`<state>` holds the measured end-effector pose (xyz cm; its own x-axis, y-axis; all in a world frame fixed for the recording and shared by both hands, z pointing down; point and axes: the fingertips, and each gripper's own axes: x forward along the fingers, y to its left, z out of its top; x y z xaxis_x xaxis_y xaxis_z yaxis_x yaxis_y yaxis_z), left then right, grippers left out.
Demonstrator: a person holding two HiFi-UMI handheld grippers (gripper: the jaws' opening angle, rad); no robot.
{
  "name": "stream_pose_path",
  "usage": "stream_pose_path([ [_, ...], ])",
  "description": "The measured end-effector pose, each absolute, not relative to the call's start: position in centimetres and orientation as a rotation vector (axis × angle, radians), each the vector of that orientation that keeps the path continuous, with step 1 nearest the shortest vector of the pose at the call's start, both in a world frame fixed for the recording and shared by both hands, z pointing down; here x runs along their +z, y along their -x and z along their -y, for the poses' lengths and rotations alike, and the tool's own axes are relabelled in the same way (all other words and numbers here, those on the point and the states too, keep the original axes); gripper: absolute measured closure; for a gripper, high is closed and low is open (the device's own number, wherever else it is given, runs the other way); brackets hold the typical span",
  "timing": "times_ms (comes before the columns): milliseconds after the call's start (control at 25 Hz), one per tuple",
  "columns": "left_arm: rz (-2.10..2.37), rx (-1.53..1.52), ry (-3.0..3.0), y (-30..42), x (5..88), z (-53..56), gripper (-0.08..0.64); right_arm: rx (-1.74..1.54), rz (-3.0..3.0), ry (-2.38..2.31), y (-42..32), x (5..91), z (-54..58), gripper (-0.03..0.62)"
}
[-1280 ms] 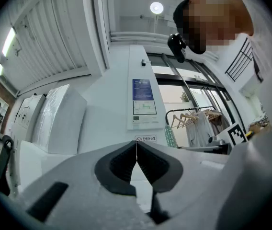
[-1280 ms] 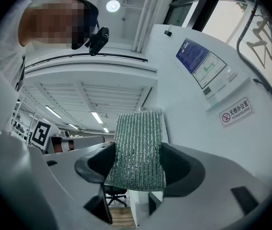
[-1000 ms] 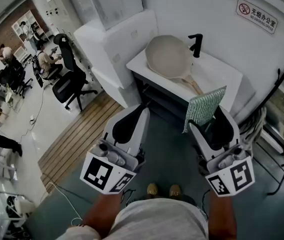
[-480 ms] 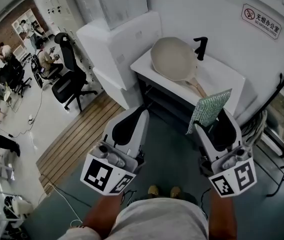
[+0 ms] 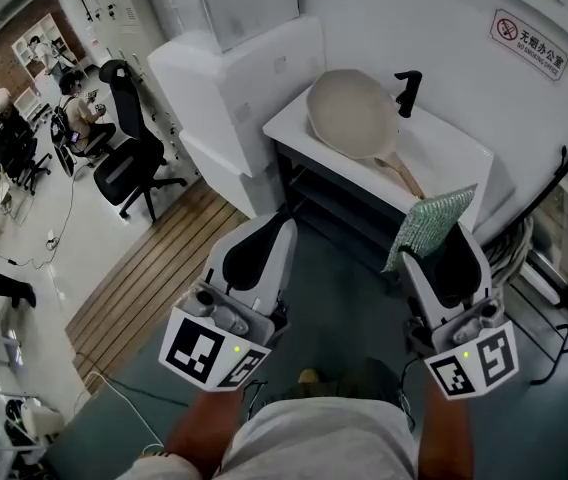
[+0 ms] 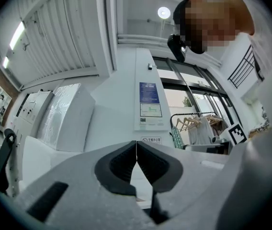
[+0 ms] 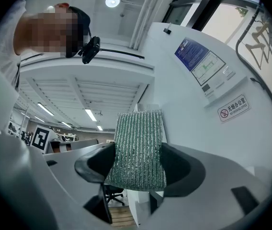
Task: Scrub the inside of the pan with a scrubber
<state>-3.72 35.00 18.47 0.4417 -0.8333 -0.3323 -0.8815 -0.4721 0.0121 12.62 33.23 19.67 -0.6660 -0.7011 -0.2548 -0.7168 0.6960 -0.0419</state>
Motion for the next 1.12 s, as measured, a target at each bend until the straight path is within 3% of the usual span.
stream_pose_path([
  [520,-1.535,0.419,2.52,5.8,19.1,-29.4,0.543,0.077,-2.661,1.121,-11.0,20.5,-27.6,0.288],
  [1120,-1.63,0.339,2.455,5.9,19.0,-13.9,0.543,0.1,-2.706,1.04,-11.0,19.8,-11.3,0.288],
])
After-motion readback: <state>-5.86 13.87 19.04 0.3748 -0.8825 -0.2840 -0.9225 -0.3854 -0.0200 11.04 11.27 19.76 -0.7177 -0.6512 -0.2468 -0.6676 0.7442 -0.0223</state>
